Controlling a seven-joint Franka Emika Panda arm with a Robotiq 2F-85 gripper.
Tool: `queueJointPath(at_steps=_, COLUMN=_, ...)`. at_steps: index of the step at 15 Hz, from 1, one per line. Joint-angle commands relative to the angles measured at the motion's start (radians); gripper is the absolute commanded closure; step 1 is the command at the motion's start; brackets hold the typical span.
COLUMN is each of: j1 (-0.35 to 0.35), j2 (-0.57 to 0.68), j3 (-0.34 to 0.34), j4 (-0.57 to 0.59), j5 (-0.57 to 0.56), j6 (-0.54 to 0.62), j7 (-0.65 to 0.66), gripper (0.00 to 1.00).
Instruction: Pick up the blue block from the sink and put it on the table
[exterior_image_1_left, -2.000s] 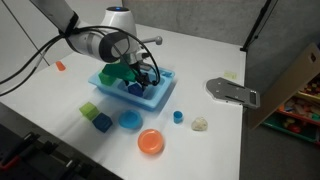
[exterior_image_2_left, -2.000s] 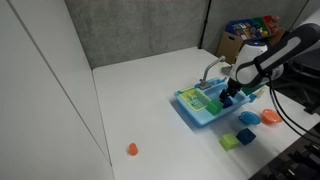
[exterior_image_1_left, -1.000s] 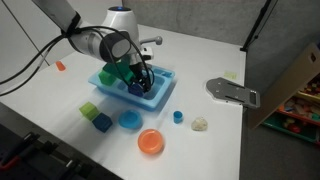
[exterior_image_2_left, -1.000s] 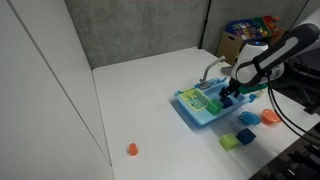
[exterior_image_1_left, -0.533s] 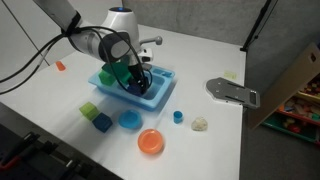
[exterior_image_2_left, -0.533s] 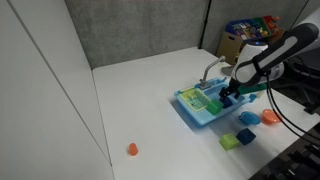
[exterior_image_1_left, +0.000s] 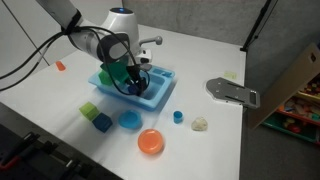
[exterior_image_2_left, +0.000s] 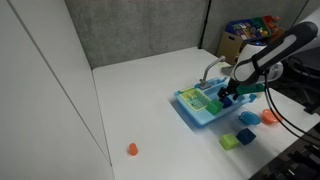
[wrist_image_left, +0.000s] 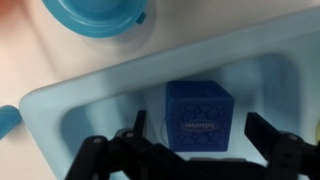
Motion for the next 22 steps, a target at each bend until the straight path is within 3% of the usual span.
queueJointPath(at_steps=1, j1=-0.017, j2=-0.021, j3=0.016, j4=-0.013, j5=0.022, j6=-0.001, j7=-0.021, gripper=0.0)
queueJointPath(at_steps=9, j1=-0.011, j2=0.03, j3=0.012, j4=0.021, j5=0.006, j6=-0.002, j7=-0.036, gripper=0.0)
queueJointPath(at_steps=10, j1=-0.01, j2=0.031, j3=0.01, j4=0.02, j5=0.003, j6=0.0, j7=-0.039, gripper=0.25)
queueJointPath(at_steps=11, j1=-0.007, j2=0.03, j3=0.007, j4=0.019, j5=-0.001, j6=0.002, j7=-0.043, gripper=0.26)
queueJointPath(at_steps=16, j1=0.006, j2=-0.016, j3=-0.003, j4=-0.013, j5=-0.02, j6=0.004, j7=-0.062, gripper=0.68)
queueJointPath(at_steps=22, j1=0.015, j2=-0.117, j3=-0.007, j4=-0.057, j5=-0.054, j6=-0.039, j7=-0.085, gripper=0.7)
